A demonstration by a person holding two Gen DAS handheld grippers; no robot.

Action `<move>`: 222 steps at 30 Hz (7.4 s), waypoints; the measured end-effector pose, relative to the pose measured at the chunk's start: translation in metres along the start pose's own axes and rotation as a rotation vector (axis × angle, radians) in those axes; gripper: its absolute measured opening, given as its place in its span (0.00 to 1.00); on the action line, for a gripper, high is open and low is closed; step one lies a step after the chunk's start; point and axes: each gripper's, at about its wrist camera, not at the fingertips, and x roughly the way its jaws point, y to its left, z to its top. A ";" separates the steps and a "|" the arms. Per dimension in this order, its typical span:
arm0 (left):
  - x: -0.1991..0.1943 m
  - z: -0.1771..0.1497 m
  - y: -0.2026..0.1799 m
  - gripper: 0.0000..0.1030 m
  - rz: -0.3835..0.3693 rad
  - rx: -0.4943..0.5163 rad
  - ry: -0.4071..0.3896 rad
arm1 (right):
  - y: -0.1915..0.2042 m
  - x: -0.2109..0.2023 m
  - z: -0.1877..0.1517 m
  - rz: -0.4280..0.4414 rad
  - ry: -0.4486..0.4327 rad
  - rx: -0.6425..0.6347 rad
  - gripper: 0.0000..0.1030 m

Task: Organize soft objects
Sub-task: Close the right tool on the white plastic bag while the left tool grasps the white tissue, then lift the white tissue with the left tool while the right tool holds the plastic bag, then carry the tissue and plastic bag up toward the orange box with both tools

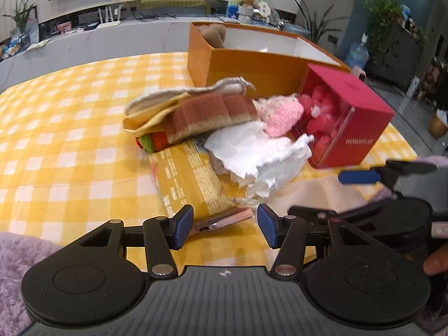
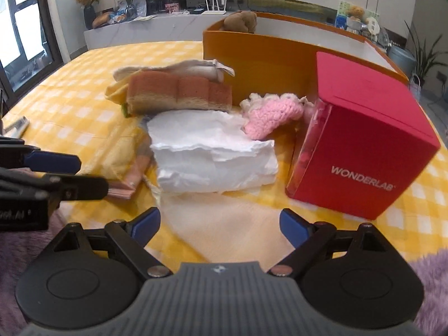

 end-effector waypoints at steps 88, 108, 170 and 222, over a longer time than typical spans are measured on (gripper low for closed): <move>0.042 0.044 -0.072 0.10 -0.010 0.354 0.030 | -0.074 -0.004 -0.001 0.015 0.017 0.262 0.04; 0.042 0.027 -0.024 0.10 -0.212 -0.188 0.203 | -0.079 -0.052 -0.017 -0.055 -0.072 0.296 0.02; 0.026 0.033 -0.074 0.11 -0.066 0.200 0.029 | -0.086 -0.047 -0.014 0.064 -0.128 0.383 0.02; 0.150 0.256 -0.067 0.11 -0.292 -0.081 -0.092 | -0.198 0.058 0.227 -0.115 -0.112 0.175 0.01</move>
